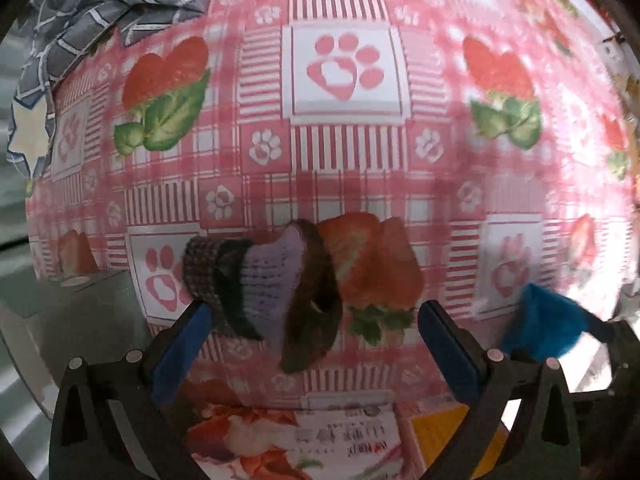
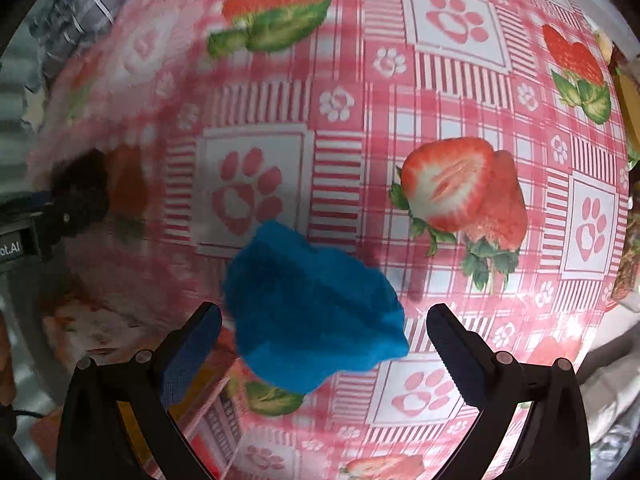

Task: Organize soft objects
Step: 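Grasp the striped knit slipper with left tool while right tool grasps blue cloth, then lift the knit slipper and blue cloth with both tools and carry toward box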

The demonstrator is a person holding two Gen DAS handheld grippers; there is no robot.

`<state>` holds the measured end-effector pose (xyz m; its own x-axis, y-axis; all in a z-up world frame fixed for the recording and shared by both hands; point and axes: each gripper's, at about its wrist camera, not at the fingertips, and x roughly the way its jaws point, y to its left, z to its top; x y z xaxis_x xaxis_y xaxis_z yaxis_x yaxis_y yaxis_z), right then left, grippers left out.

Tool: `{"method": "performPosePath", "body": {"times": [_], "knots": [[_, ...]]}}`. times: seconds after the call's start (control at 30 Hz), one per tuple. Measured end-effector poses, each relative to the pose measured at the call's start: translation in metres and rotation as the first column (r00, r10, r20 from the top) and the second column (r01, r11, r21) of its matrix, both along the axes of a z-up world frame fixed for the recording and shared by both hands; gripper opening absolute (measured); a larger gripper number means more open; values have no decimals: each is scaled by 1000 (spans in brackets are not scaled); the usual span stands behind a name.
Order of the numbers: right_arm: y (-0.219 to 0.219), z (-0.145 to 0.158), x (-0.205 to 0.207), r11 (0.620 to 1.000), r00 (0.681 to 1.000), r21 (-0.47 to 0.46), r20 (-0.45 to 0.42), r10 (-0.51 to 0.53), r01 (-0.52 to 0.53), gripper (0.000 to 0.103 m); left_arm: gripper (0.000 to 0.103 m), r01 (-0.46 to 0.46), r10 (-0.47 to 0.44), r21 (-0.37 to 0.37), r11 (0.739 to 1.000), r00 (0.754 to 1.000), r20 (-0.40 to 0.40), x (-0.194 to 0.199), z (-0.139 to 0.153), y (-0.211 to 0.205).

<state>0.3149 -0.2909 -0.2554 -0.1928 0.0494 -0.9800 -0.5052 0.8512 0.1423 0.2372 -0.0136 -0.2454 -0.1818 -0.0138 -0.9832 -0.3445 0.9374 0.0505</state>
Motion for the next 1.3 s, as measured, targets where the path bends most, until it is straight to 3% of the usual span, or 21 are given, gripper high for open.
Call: {"method": "performPosePath", "body": {"times": [0.1,0.2,0.33,0.4,0.5,0.6,0.7,0.77,0.8,0.87,1.0,1.13,1.3], "knots": [[-5,-15,-1,999,1000,-36,-21,-13,12,103,103,16,-16,36,999,1000,-8,0,-7,-5],[-10,-18,-10,995,999,-92,22,32,-30,103,103,8,-7,48,999,1000,-11,2,-19,-11],[-18,-15,-13,996,999,-87,31,22,-20,103,103,17,-13,76,997,999,-46,7,-43,7],[-20,-17,-14,996,999,-89,27,22,-20,103,103,-24,26,51,998,999,-38,1,-55,8],[-15,-15,-12,996,999,-93,25,22,-19,103,103,-144,141,-79,986,989,-52,-11,-70,27],[9,-18,-25,995,999,-93,42,32,-28,103,103,-136,132,-72,988,990,-48,-13,-74,33],[28,1,-39,996,997,-86,66,40,-34,88,101,-98,96,-62,993,995,-33,-6,-75,28],[26,8,-39,996,995,-75,88,51,-45,65,93,-91,90,-64,994,996,-16,-6,-75,24],[24,13,-38,996,994,-67,98,57,-50,58,91,-87,87,-60,994,996,-5,-2,-74,18],[19,18,-35,999,994,-35,96,45,-42,39,71,-77,78,-50,996,997,23,-5,-64,16],[-2,32,-25,998,997,53,74,-32,28,38,59,-52,53,-15,999,993,107,2,-52,15],[-17,45,-22,992,994,102,60,-87,80,38,58,-42,40,9,999,985,169,3,-28,11],[-51,64,-15,981,987,129,45,-154,147,38,58,27,-41,59,998,968,246,1,12,8]]}}
